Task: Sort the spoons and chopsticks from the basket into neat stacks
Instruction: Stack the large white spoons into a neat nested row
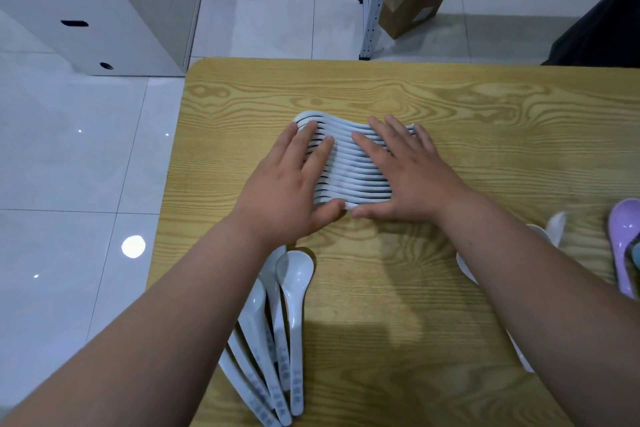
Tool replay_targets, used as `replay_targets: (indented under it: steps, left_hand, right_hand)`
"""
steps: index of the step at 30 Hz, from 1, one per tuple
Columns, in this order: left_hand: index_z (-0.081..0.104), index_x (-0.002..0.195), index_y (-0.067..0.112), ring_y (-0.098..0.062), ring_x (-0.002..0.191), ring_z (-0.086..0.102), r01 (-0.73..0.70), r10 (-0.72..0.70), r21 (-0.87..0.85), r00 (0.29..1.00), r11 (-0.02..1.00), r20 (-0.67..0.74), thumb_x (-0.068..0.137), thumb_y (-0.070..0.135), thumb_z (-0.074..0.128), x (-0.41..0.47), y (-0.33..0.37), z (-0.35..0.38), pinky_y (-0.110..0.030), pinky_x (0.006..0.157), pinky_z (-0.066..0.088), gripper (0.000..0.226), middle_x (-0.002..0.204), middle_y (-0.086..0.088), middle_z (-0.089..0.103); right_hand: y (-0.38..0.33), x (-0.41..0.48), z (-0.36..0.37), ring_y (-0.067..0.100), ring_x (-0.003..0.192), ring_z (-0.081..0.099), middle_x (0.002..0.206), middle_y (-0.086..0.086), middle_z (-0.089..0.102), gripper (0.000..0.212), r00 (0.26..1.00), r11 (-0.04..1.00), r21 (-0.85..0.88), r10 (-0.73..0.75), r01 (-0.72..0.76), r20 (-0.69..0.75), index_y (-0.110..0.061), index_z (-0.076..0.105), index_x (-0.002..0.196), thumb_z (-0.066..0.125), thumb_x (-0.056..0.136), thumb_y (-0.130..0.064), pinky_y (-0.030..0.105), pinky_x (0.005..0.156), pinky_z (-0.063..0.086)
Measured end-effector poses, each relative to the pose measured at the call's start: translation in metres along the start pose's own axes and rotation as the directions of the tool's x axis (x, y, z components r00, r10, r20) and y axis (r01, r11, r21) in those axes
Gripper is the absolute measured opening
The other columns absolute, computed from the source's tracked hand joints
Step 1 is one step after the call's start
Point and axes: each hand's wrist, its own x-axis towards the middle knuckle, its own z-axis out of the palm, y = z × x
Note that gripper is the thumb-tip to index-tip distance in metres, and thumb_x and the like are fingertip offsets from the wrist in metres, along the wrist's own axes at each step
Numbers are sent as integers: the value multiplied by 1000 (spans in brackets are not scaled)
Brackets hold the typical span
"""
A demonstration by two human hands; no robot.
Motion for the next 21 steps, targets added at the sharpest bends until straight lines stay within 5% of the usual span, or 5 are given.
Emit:
replay_targets:
  steps: [14,21]
  left_hand:
    - [46,145,2,-46,144,30,32,-32,11,999,999,17,85,65,49,3,-2,0,-57,115,31,87,155,-24,35]
    - [55,135,2,-40,119,54,55,-58,-36,994,998,-92,85,55,54,-5,-3,-12,-47,101,44,73,136,-21,54]
  right_hand:
    - [-3,13,1,20,155,-11,169,-1,-7,116,999,999,40,17,-16,-40,-33,4,160,20,65,-100,53,124,-3]
    - [-5,10,1,21,156,2,168,4,9,92,995,997,68,37,-30,-95,-27,20,159,18,83,-80,49,124,1]
